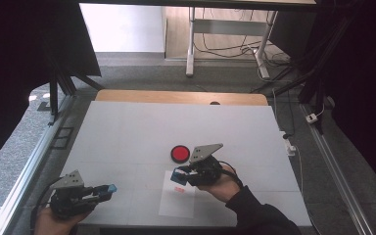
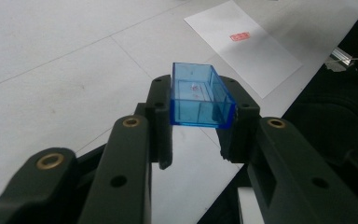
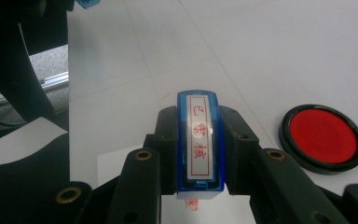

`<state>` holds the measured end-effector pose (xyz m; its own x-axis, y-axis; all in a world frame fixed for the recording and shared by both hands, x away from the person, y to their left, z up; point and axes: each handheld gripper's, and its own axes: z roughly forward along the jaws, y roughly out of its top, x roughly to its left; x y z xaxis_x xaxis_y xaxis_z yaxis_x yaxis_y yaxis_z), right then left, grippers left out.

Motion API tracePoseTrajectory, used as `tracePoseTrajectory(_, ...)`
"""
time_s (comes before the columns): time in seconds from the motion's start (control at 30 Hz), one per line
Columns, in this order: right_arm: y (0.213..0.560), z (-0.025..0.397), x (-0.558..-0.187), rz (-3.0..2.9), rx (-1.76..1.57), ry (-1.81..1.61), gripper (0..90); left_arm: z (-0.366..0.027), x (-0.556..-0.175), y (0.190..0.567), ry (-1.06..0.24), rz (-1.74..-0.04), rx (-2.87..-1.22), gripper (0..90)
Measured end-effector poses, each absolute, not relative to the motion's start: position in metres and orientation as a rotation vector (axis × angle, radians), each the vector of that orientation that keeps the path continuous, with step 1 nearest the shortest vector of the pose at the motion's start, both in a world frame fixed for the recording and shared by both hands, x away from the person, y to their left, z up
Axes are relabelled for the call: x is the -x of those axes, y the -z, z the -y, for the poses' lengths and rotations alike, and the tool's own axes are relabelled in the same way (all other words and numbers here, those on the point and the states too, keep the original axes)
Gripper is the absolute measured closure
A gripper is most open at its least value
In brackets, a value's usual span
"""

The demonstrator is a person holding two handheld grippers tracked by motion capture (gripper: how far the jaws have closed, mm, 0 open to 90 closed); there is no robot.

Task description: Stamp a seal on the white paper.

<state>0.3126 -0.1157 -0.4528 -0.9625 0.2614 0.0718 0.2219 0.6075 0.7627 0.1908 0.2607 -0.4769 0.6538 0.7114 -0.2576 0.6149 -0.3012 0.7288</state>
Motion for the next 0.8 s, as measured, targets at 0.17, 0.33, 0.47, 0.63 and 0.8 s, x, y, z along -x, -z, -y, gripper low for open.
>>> tracePoseTrajectory(0.17,0.445,0.119,-0.312,-2.747,-0.414,-1.358,71.5,-0.261,-0.191,0.477,-0.141,-1.033,-2.014,68.3)
tracePoseTrajectory(0.33,0.437,0.122,-0.312,-2.729,-0.42,-1.416,71.5,-0.26,-0.191,0.477,-0.138,-1.033,-2.016,68.3)
tracePoseTrajectory(0.47,0.431,0.124,-0.312,-2.721,-0.418,-1.452,71.5,-0.26,-0.191,0.477,-0.135,-1.033,-2.016,68.3)
tracePoseTrajectory(0.63,0.424,0.126,-0.311,-2.691,-0.404,-1.485,71.5,-0.26,-0.191,0.477,-0.137,-1.03,-2.02,68.3)
tracePoseTrajectory(0.8,0.419,0.128,-0.31,-2.675,-0.401,-1.511,71.5,-0.26,-0.191,0.477,-0.139,-1.028,-2.022,68.3)
